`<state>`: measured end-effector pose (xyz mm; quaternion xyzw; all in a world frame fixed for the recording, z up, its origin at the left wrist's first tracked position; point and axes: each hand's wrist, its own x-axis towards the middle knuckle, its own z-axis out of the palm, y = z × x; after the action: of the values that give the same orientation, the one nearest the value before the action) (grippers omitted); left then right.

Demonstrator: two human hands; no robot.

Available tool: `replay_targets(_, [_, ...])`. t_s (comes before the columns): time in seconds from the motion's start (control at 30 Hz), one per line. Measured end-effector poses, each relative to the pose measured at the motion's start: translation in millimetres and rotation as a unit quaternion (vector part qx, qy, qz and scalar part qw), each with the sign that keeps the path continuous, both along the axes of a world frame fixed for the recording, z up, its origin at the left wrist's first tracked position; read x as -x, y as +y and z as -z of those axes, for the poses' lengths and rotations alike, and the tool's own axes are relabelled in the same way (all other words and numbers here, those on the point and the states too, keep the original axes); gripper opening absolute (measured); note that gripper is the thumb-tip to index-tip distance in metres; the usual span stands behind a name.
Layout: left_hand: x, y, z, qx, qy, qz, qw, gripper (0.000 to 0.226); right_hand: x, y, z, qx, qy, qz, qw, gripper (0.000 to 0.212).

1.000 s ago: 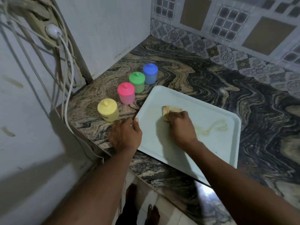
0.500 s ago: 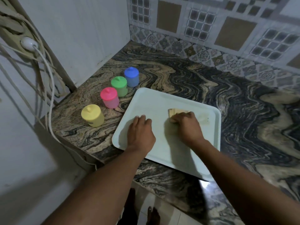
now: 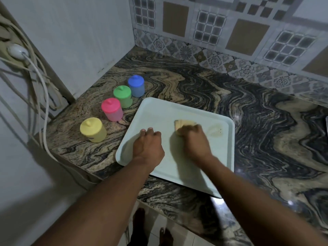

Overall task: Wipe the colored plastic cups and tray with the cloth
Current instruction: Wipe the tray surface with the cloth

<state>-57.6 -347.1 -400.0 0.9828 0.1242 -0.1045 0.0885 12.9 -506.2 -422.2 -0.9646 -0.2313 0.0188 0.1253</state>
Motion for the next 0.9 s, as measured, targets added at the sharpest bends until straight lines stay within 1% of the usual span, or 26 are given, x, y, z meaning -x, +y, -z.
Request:
replay_targets(0.07, [-6.1,-1.6,-9.7,-0.002,0.029,0.000,1.000,0.035,61.2,-11.3,1.3,-0.029,0.013,-0.052,0.998,0.035])
replay_targets(0.1, [-9.7,-4.6,-14.1,-0.008,0.051,0.001,0.999,0.036,87.6,-21.9,-4.6,-0.038,0.037,-0.083,0.995,0.037])
replay_targets(0.13, [-12.9,-6.9,-17.0,-0.017,0.066,0.002,0.998,0.039,98.8,-32.5,-11.6,-0.046,0.070,-0.101,0.991,0.036])
replay_targets(0.17, [-14.8,-10.6,-18.3,-0.030,0.069,0.008,0.997,0.044,94.2,-43.3,-20.6,-0.058,0.090,-0.089,0.990,0.032])
replay_targets(0.23, [-15.4,-23.9,-15.9,-0.043,0.044,0.040,0.997,0.052,48.9,-59.4,-28.6,-0.096,0.079,-0.006,0.992,0.030])
replay_targets(0.3, [-16.0,-40.7,-7.4,-0.016,0.014,0.062,0.998,0.051,-13.2,-72.2,-31.2,-0.117,0.028,0.113,0.986,0.028])
replay_targets(0.33, [-15.4,-48.4,-5.0,0.000,0.014,0.058,0.998,0.048,-34.8,-75.8,-27.9,-0.099,0.021,0.147,0.984,0.030])
replay_targets(0.37, [-15.8,-52.5,-3.7,0.010,0.015,0.051,0.999,0.046,-46.6,-73.7,-21.8,-0.058,0.029,0.167,0.984,0.033])
replay_targets(0.4, [-17.8,-55.5,-3.2,0.010,0.016,0.048,0.999,0.044,-45.8,-70.1,-14.0,-0.006,0.026,0.145,0.989,0.035])
replay_targets(0.43, [-19.0,-53.8,-4.4,0.007,0.014,0.046,0.999,0.042,-34.5,-62.4,-8.6,0.026,0.017,0.108,0.994,0.036])
replay_targets(0.47, [-20.5,-53.0,-6.1,0.005,0.015,0.048,0.999,0.041,-17.1,-57.8,-5.1,0.038,0.006,0.074,0.997,0.037])
replay_targets(0.5, [-22.0,-51.1,-8.1,0.002,0.015,0.051,0.999,0.040,7.9,-53.3,-4.2,0.032,-0.010,0.037,0.999,0.036])
replay_targets(0.53, [-22.6,-49.5,-9.8,0.000,0.016,0.055,0.998,0.040,37.8,-52.4,-1.4,0.005,-0.011,0.002,1.000,0.036])
replay_targets(0.6, [-23.8,-47.6,-13.2,0.000,0.024,0.066,0.998,0.039,94.7,-56.4,-6.2,-0.057,0.025,-0.059,0.996,0.040])
replay_targets(0.63, [-23.6,-47.1,-14.5,0.003,0.027,0.070,0.997,0.039,110.2,-63.2,-10.4,-0.067,0.063,-0.087,0.992,0.041])
replay_targets(0.67, [-23.4,-46.3,-15.8,0.006,0.028,0.071,0.997,0.038,108.9,-70.7,-16.3,-0.090,0.089,-0.089,0.988,0.034])
replay_targets(0.7, [-23.1,-45.7,-16.5,0.009,0.029,0.068,0.997,0.037,93.2,-76.4,-21.4,-0.110,0.106,-0.059,0.987,0.022])
replay_targets(0.73, [-23.5,-45.7,-17.4,0.011,0.029,0.066,0.997,0.036,67.5,-80.7,-26.1,-0.141,0.099,-0.005,0.985,0.016])
replay_targets(0.8, [-23.2,-47.0,-18.3,0.008,0.028,0.061,0.998,0.035,2.2,-90.8,-29.8,-0.170,0.040,0.101,0.979,0.017])
replay_targets(0.83, [-23.0,-47.9,-18.8,0.006,0.031,0.060,0.998,0.034,-22.7,-92.2,-29.8,-0.156,0.042,0.145,0.976,0.019])
replay_targets(0.87, [-22.9,-48.7,-19.1,0.006,0.035,0.059,0.998,0.034,-41.6,-92.4,-26.5,-0.093,0.039,0.162,0.982,0.022])
replay_targets(0.9, [-23.4,-49.0,-18.9,0.007,0.038,0.056,0.998,0.033,-50.4,-90.9,-19.7,-0.020,0.036,0.157,0.987,0.027])
